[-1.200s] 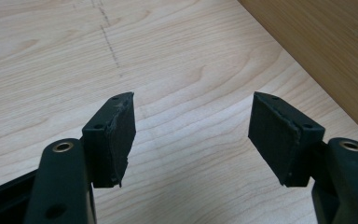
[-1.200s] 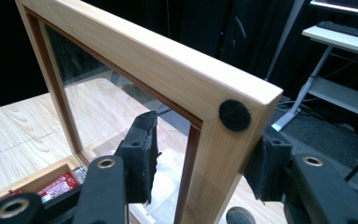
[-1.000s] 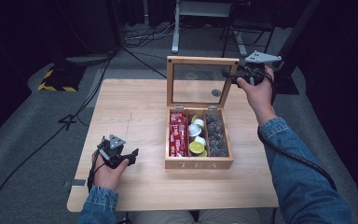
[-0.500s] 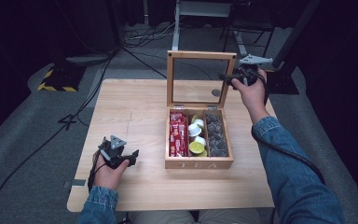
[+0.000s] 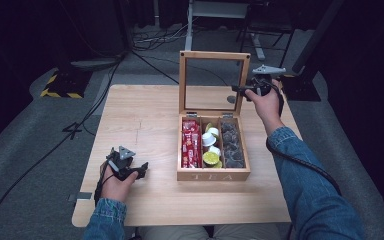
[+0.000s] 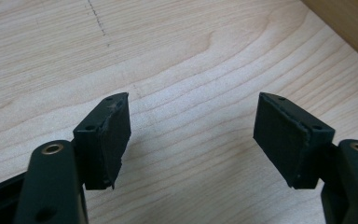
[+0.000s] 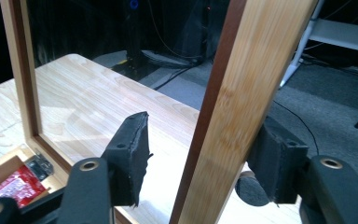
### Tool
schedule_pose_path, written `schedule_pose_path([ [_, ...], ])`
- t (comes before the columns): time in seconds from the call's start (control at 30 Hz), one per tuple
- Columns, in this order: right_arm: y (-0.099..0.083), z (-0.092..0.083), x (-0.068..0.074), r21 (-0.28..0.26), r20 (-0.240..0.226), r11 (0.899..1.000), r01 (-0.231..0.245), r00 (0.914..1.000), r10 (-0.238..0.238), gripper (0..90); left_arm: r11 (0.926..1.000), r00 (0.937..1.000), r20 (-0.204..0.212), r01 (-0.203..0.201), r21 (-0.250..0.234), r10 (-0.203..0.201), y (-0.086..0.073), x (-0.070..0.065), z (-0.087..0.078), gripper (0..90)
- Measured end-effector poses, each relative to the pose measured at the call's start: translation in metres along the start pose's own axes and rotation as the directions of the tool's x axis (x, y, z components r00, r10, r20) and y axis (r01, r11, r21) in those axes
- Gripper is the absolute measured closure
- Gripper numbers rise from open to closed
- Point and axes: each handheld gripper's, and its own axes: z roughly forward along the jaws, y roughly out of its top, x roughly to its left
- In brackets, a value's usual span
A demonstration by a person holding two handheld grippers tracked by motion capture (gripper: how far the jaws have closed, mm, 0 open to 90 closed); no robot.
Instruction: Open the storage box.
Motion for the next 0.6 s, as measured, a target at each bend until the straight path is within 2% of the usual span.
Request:
schedule_pose_path([
  [0.13,-0.003,0.004,0.000,0.005,0.014,1.000,-0.001,0.9999,0.000,40.9,1.0000,1.0000,0.006,-0.007,-0.001,0.007,-0.001,0.002,0.003,26.9],
  [0.2,-0.004,0.005,-0.001,0.010,0.016,1.000,-0.002,0.9999,0.002,40.9,1.0000,0.9999,-0.009,-0.005,0.001,0.005,-0.001,0.003,0.005,27.1],
  [0.37,-0.003,0.009,-0.001,0.034,0.028,0.999,0.016,0.9995,-0.017,39.7,1.0000,1.0000,-0.002,0.002,-0.009,-0.002,-0.002,0.006,0.006,26.7],
  [0.6,-0.005,0.013,-0.001,0.038,0.012,0.999,-0.014,0.9998,0.013,35.9,0.9999,0.9996,-0.025,-0.013,0.002,0.013,-0.002,0.008,0.006,25.2],
])
